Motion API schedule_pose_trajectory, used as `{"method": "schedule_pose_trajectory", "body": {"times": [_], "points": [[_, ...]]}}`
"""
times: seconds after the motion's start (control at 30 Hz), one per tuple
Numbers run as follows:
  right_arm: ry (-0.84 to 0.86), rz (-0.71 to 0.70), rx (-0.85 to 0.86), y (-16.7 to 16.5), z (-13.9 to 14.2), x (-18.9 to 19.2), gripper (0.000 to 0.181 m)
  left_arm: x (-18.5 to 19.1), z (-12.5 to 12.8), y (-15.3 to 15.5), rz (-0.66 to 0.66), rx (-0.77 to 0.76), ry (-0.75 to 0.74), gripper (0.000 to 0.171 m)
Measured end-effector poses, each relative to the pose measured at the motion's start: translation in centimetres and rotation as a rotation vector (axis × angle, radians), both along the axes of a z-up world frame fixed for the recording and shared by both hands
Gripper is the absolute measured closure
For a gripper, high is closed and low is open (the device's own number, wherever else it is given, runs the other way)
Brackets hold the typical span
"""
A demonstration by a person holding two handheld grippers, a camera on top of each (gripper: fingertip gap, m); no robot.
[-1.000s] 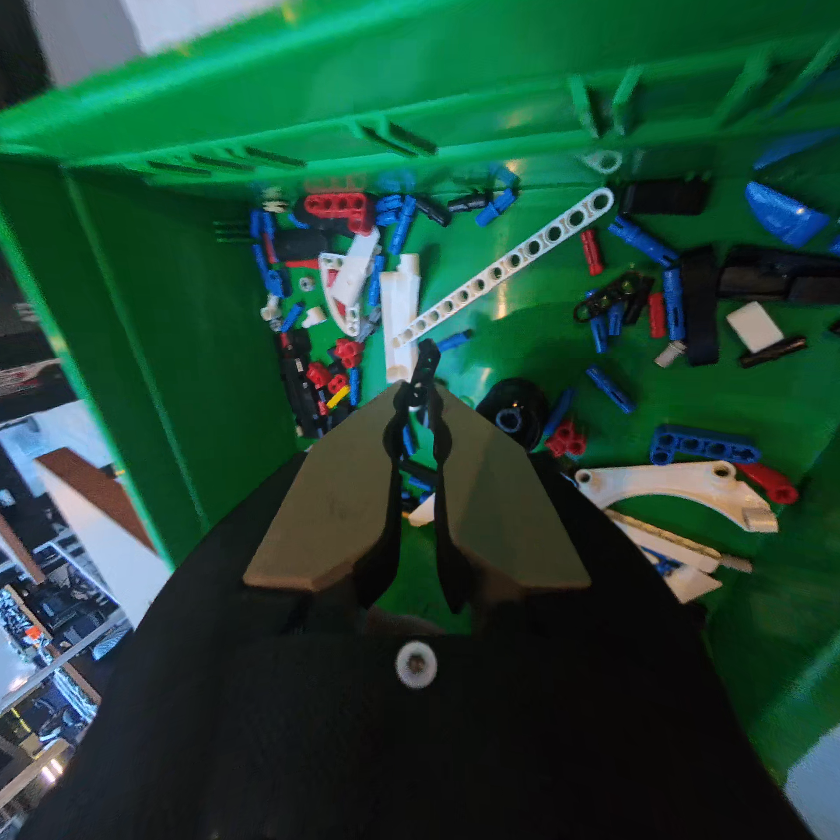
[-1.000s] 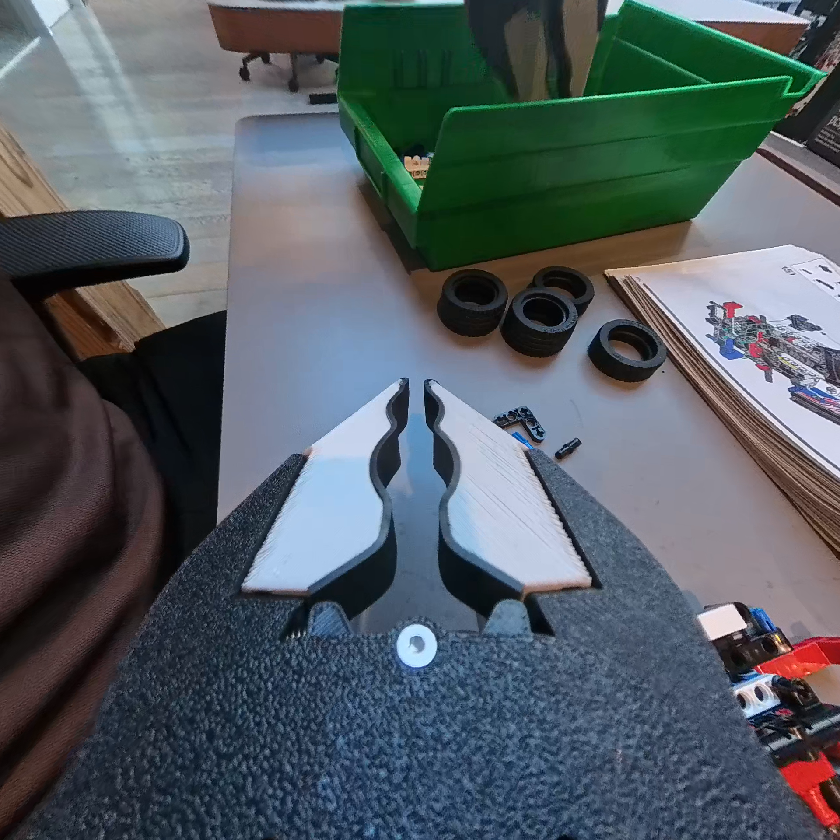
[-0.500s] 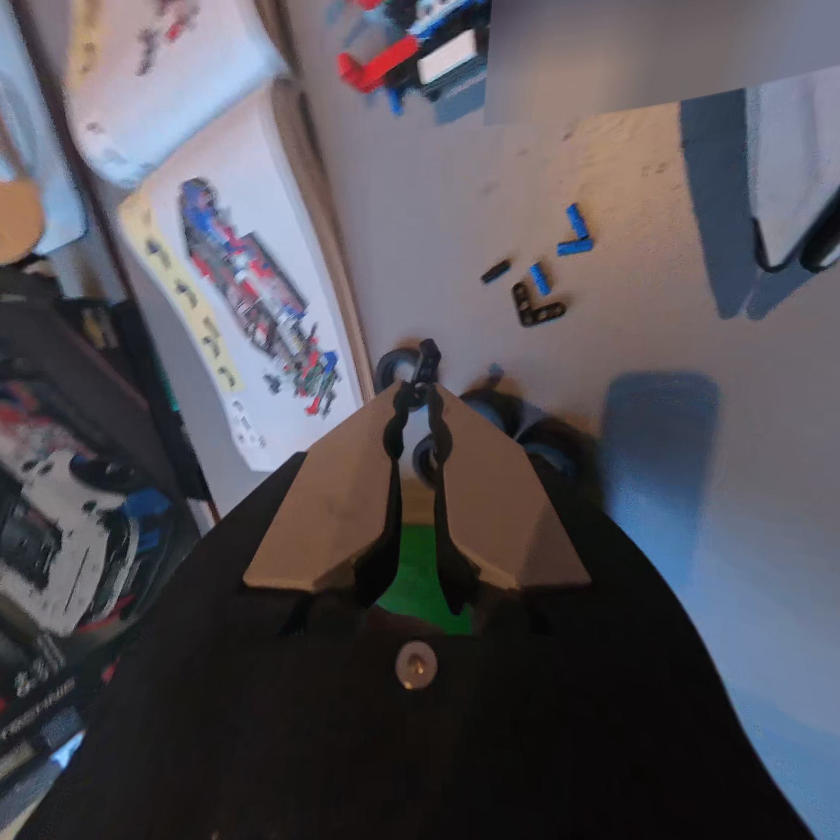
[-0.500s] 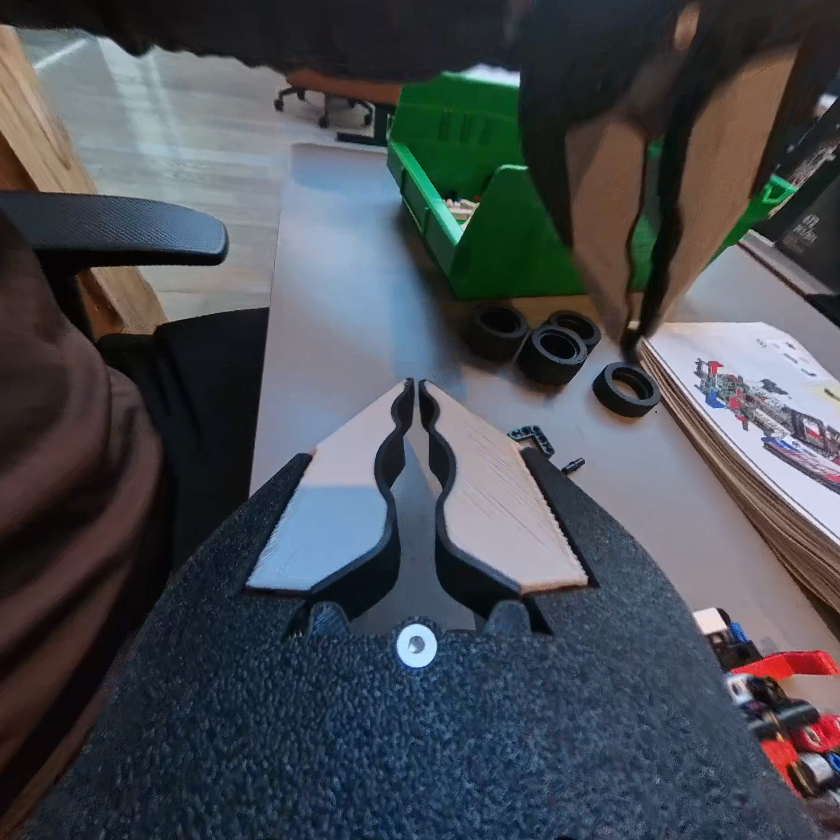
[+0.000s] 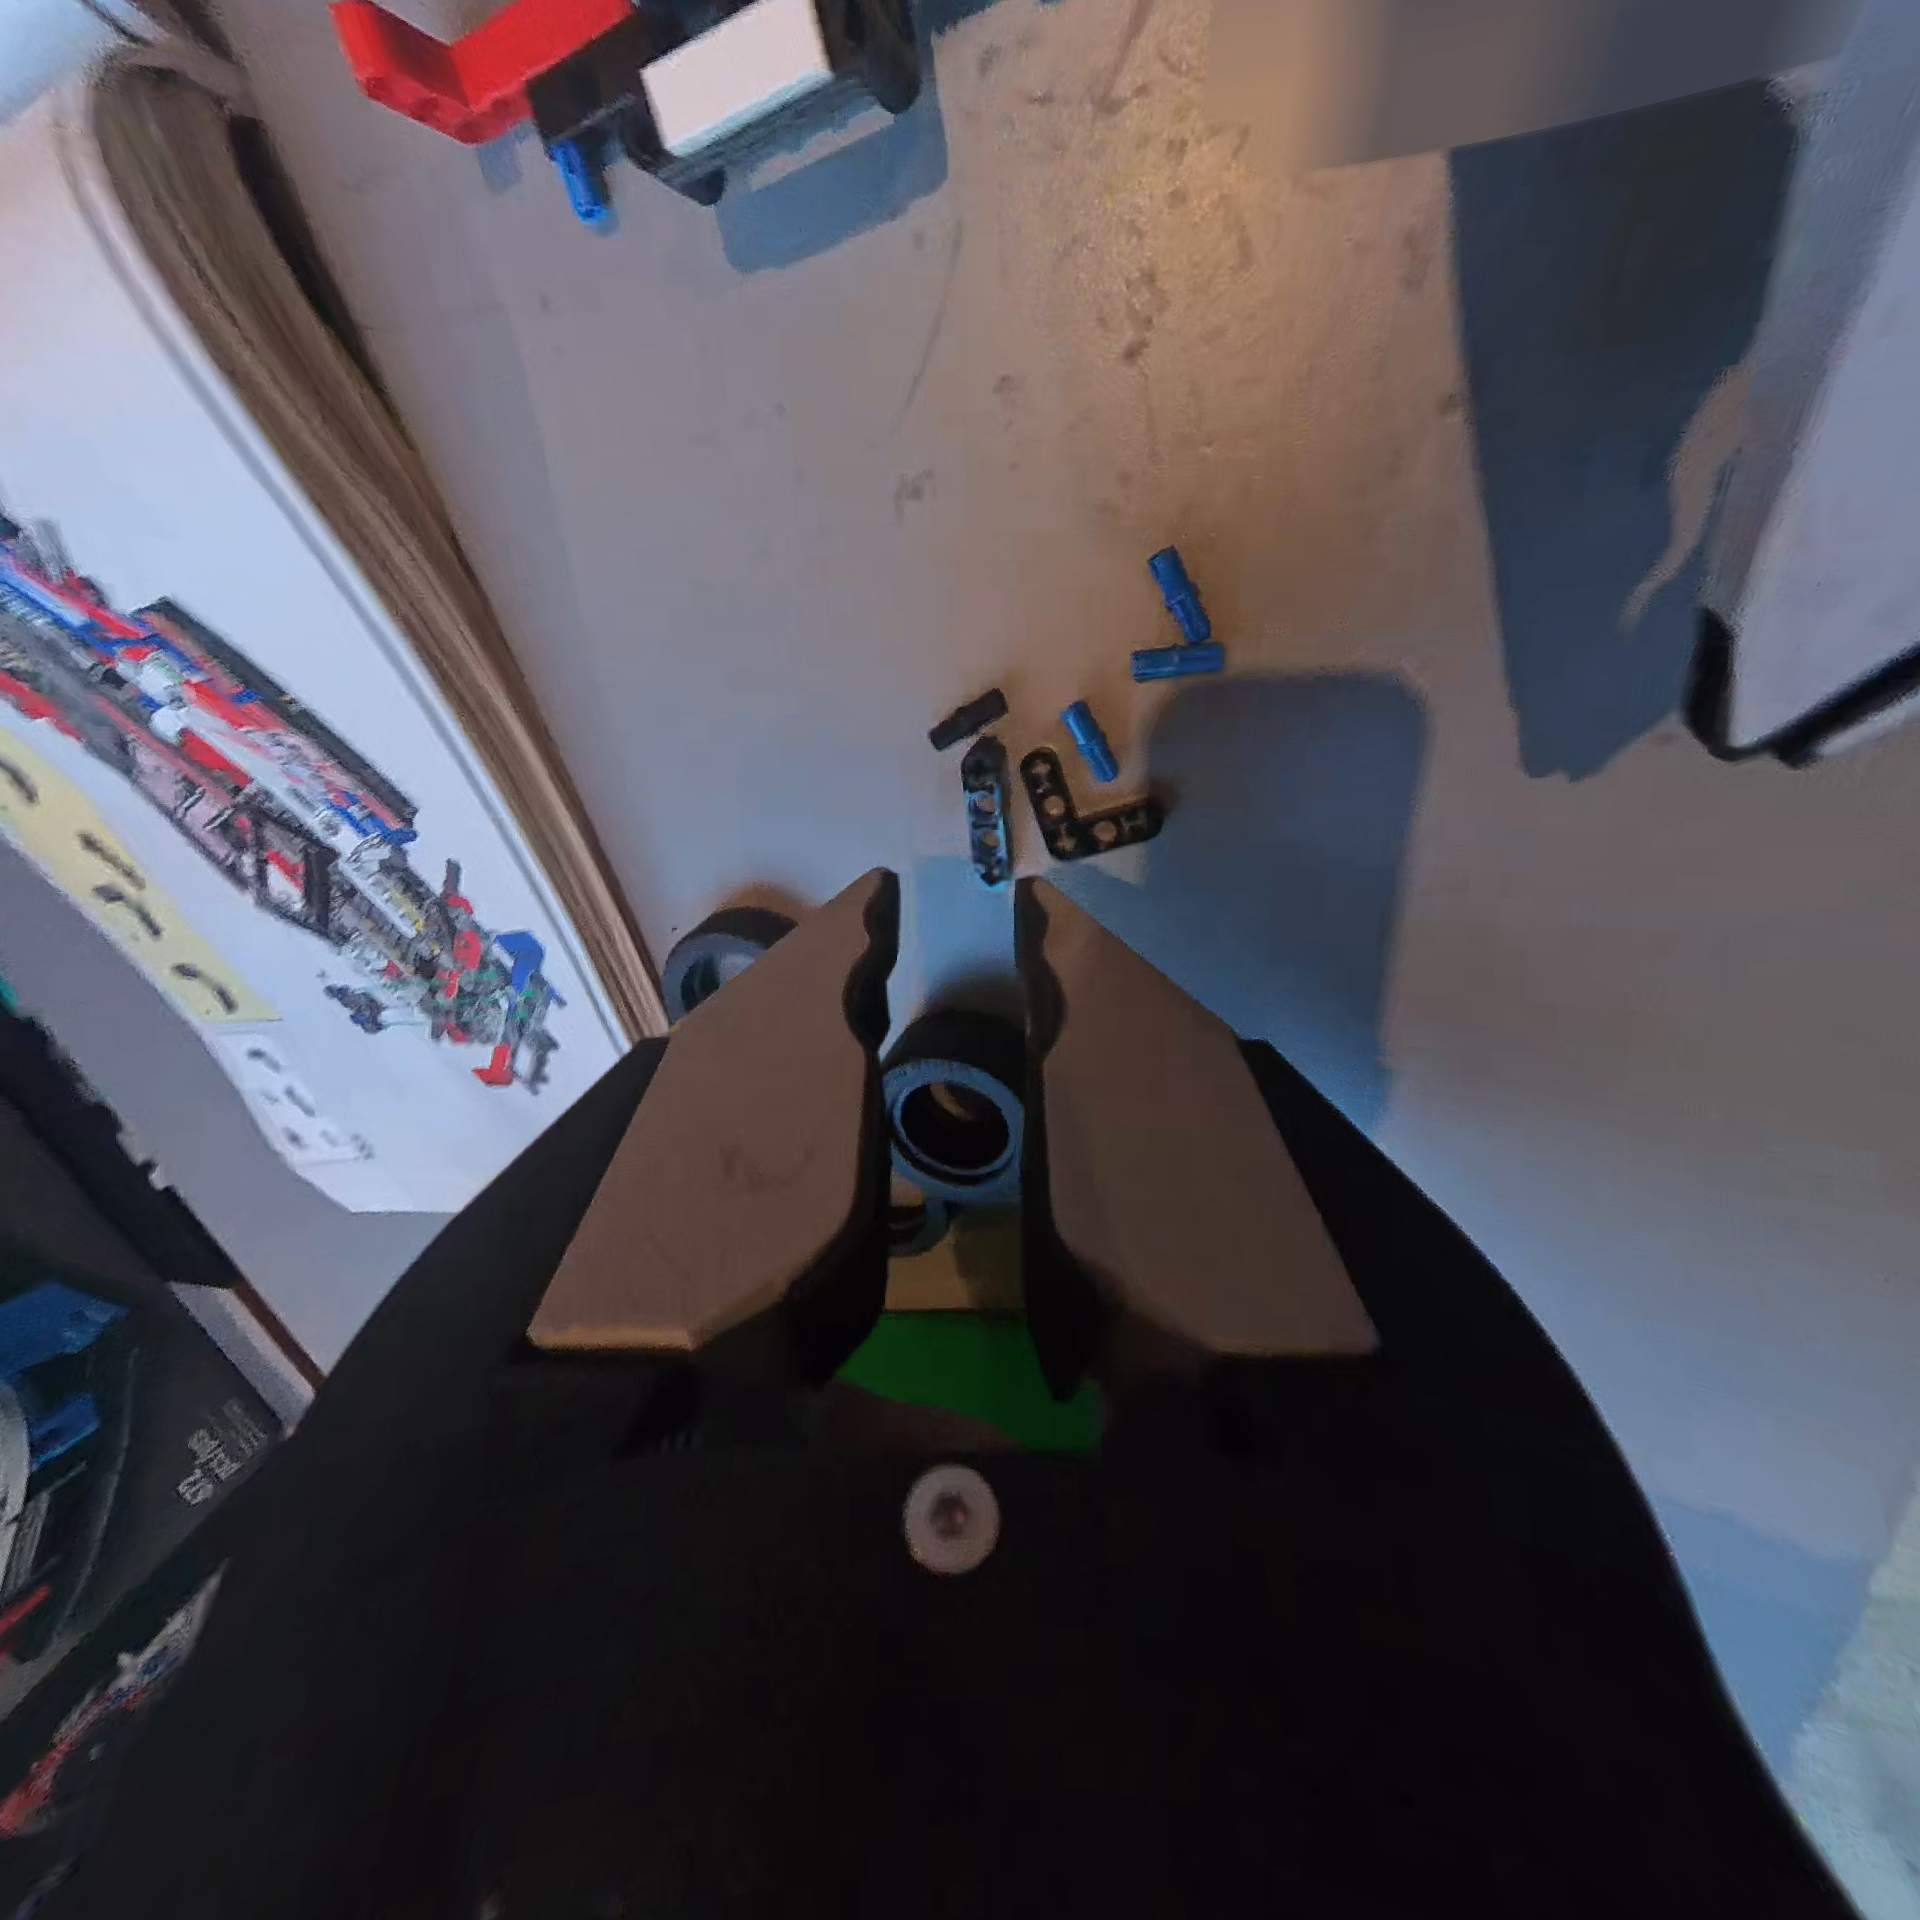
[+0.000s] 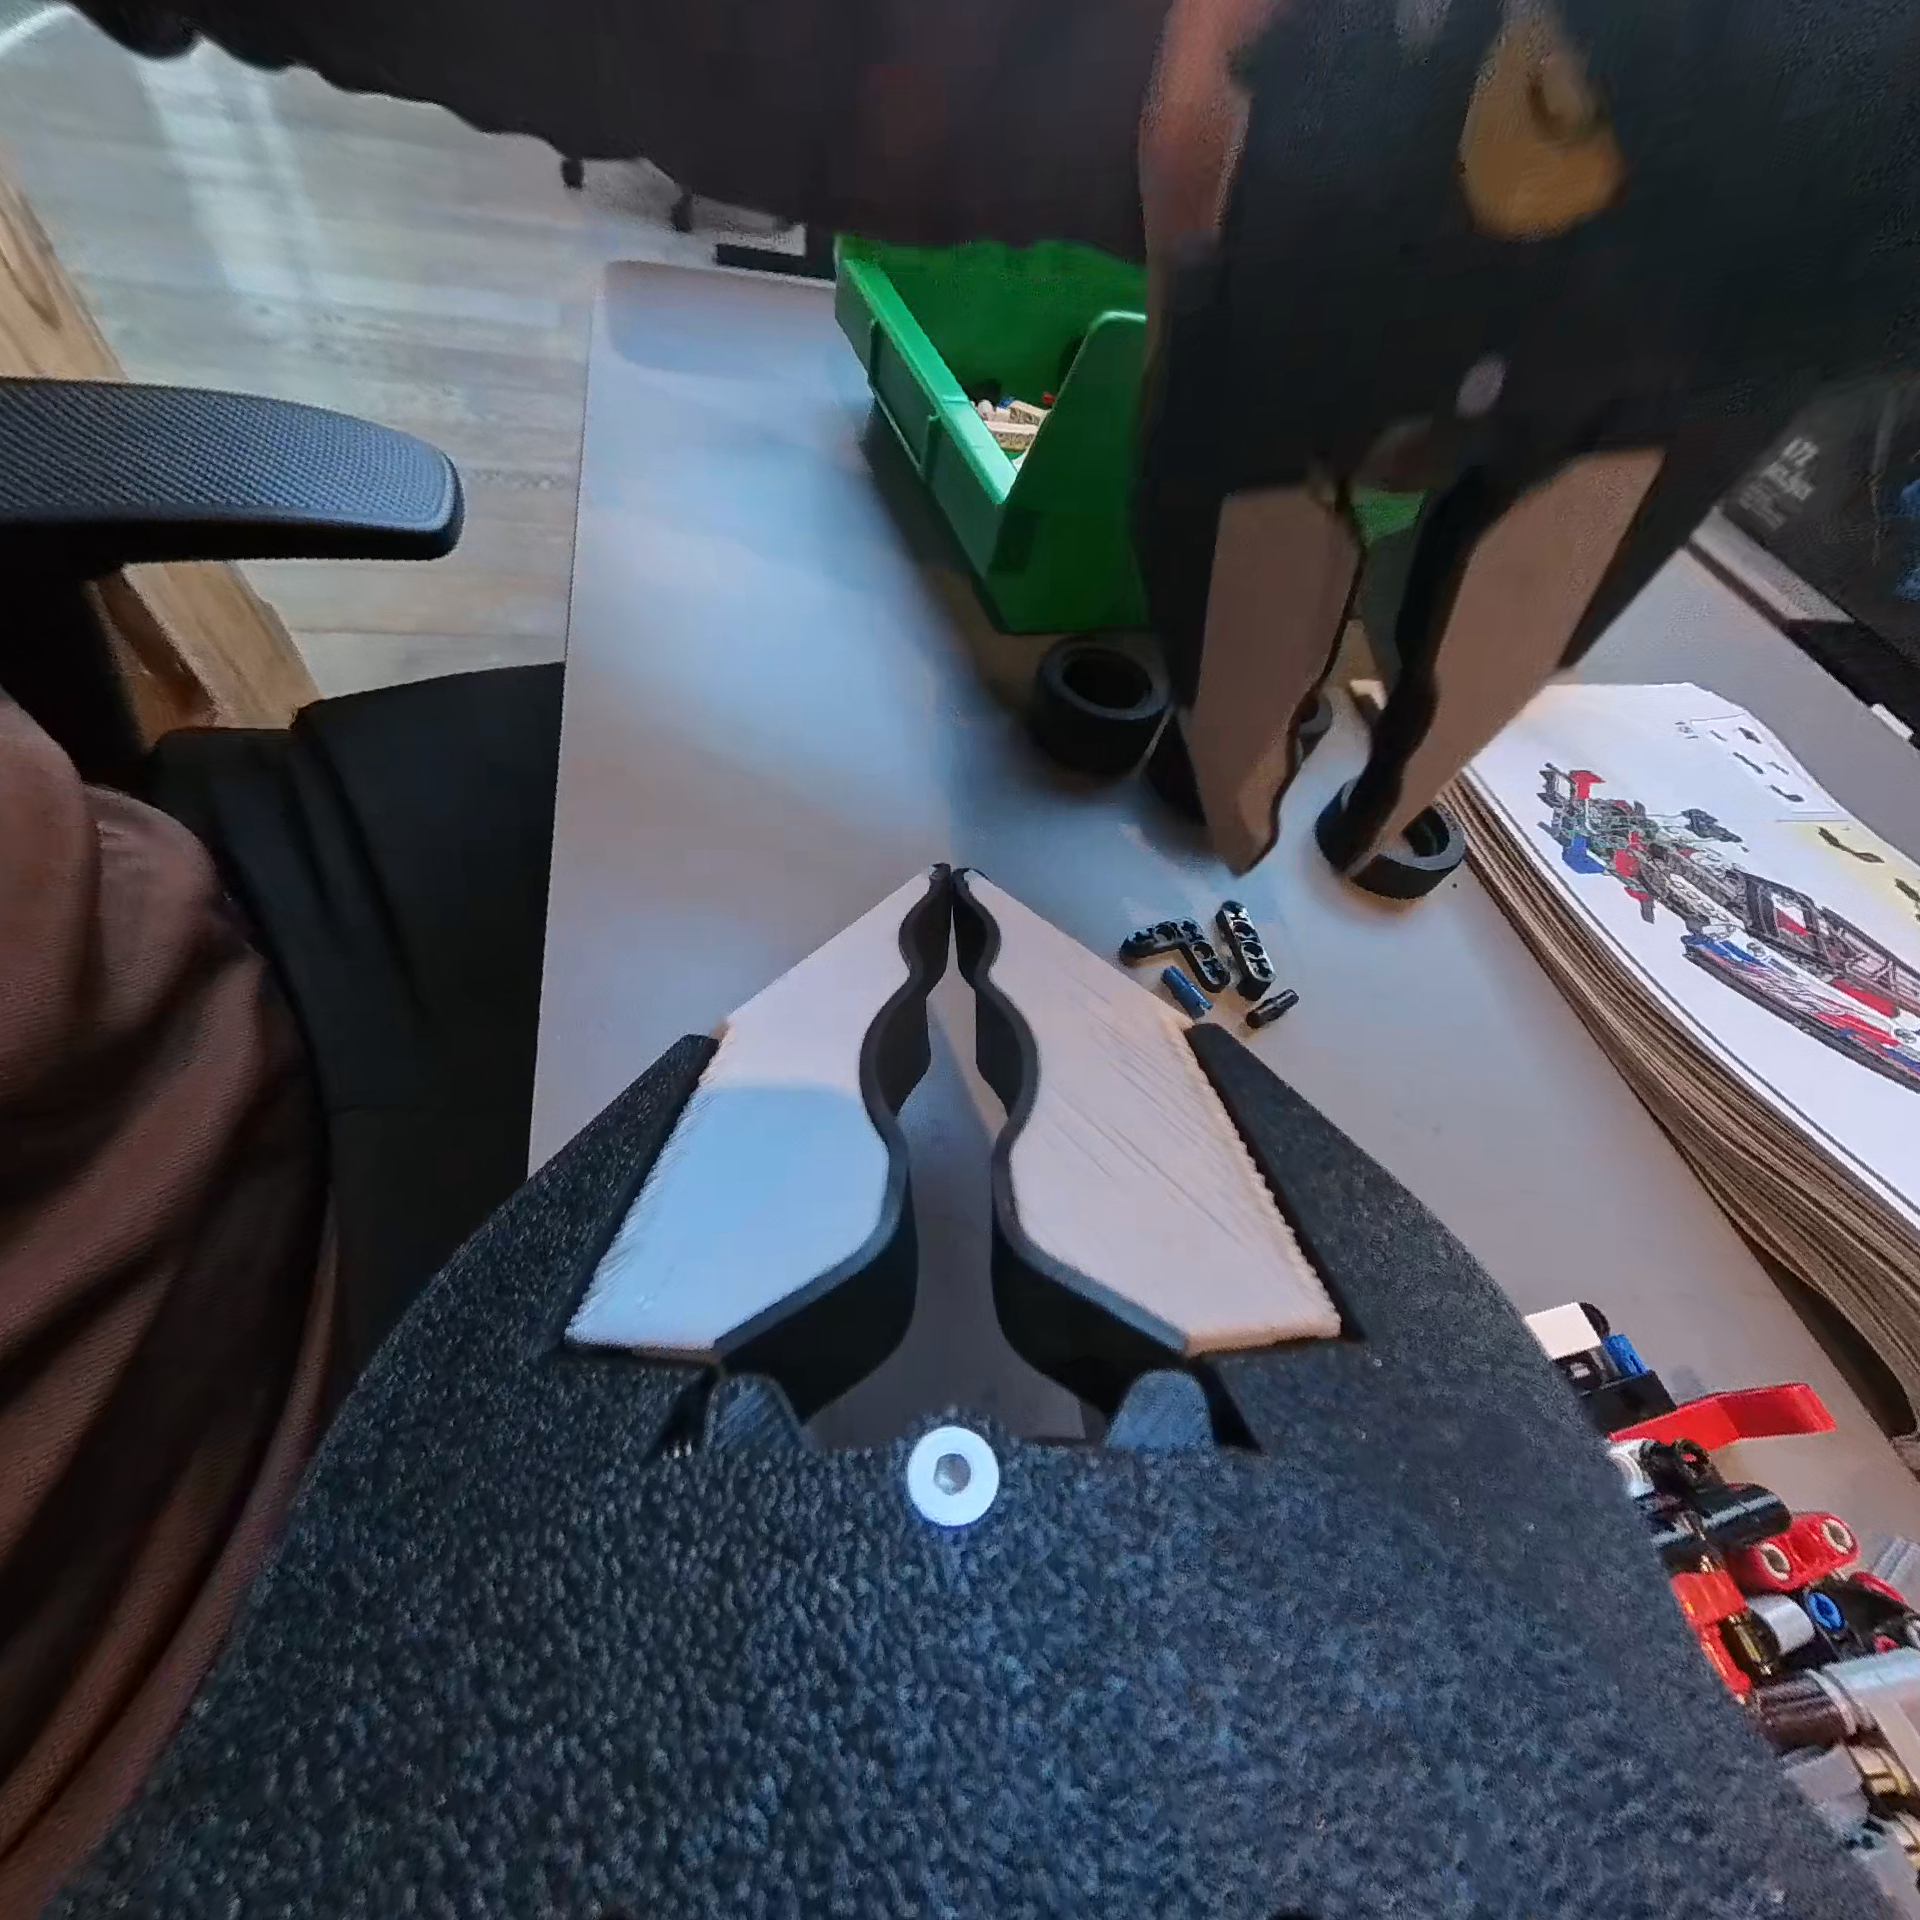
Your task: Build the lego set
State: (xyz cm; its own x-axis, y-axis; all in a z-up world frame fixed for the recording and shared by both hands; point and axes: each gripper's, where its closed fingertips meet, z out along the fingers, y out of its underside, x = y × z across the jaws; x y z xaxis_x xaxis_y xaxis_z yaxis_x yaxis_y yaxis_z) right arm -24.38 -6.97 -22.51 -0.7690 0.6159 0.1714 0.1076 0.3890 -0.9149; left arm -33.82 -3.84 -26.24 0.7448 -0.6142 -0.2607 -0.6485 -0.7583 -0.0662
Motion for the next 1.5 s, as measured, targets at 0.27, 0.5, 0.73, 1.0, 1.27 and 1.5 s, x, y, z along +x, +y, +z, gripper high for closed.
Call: {"method": "schedule_pose_trajectory", "body": {"times": [0.27, 0.5, 0.73, 1.0, 1.27, 1.5], "points": [[-0.047, -0.051, 0.020, 0.4, -0.7, -0.8, 0.181, 4.2, 10.3, 0.4, 0.343, 0.694, -0.268, 0.148], [-0.085, -0.078, 0.029, 0.6, -1.2, -1.3, 0.181, 7.1, 7.2, -2.7, 0.599, 0.947, -0.384, 0.151], [-0.109, -0.085, 0.046, 0.7, -1.6, -1.5, 0.181, 7.3, 2.7, -4.0, 0.651, 0.925, -0.399, 0.150], [-0.113, -0.104, 0.045, 0.9, -1.7, -1.7, 0.181, 8.1, 0.8, -3.6, 0.592, 0.823, -0.414, 0.149], [-0.139, -0.258, 0.089, 3.6, -2.5, -2.4, 0.181, 7.1, 0.4, -2.7, 0.594, 0.820, -0.318, 0.152], [-0.169, -0.367, 0.054, 5.6, -2.5, -3.1, 0.181, 6.3, -0.2, -2.2, 0.619, 0.793, -0.237, 0.152]]}}
